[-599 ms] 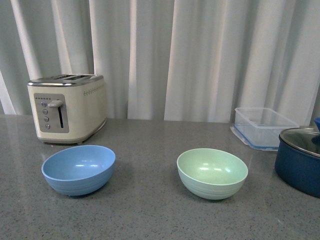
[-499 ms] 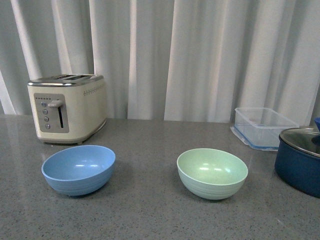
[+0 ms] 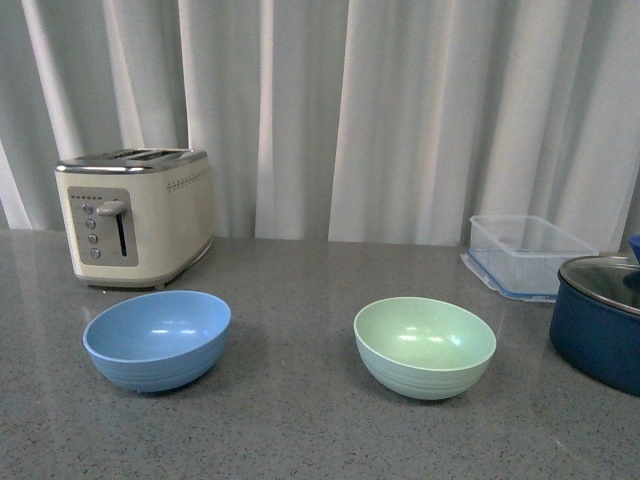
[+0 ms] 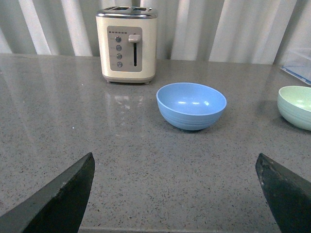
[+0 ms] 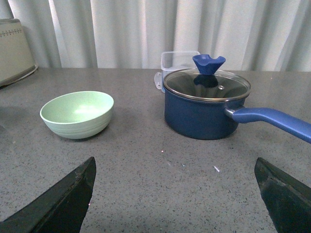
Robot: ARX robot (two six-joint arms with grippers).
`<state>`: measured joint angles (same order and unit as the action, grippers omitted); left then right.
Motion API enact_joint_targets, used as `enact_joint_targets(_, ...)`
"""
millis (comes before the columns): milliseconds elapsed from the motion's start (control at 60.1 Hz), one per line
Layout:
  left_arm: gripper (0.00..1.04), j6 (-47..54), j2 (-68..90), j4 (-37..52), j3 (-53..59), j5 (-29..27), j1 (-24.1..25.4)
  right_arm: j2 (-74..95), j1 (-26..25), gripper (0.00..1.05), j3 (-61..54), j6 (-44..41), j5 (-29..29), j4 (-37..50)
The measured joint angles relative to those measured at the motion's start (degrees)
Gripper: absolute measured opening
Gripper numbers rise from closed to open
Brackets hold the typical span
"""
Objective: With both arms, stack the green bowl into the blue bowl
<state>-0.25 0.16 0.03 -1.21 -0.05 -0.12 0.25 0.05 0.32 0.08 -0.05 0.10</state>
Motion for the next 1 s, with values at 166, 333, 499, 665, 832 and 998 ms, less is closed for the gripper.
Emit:
enact_joint_targets(166,0.98,0.0,0.0,0.0,0.0,0.0,0.0,0.0,0.0,0.95,0.0,0.0,0.0,0.0)
enact_joint_targets(333,0.98,0.0,0.0,0.0,0.0,0.0,0.0,0.0,0.0,0.95,0.0,0.0,0.0,0.0)
enact_joint_targets(499,0.98,0.0,0.0,0.0,0.0,-0.1,0.0,0.0,0.0,0.95,0.0,0.0,0.0,0.0)
enact_joint_targets(665,0.98,-4.8,31.3,-10.3,-14.6,-18.9,-0.5,0.0,0.0,0.95,0.0,0.0,-0.1,0.0)
enact_joint_targets(832,0.98,-5.6,57.5,-0.4,-33.3,-10.8,3.1,0.0,0.0,0.95,0.0,0.0,0.0,0.0)
enact_joint_targets(998,0.98,-6.8,72.2,-3.3,-45.9,-10.2,2.4,0.0,0.0,0.95,0.0,0.0,0.0,0.0)
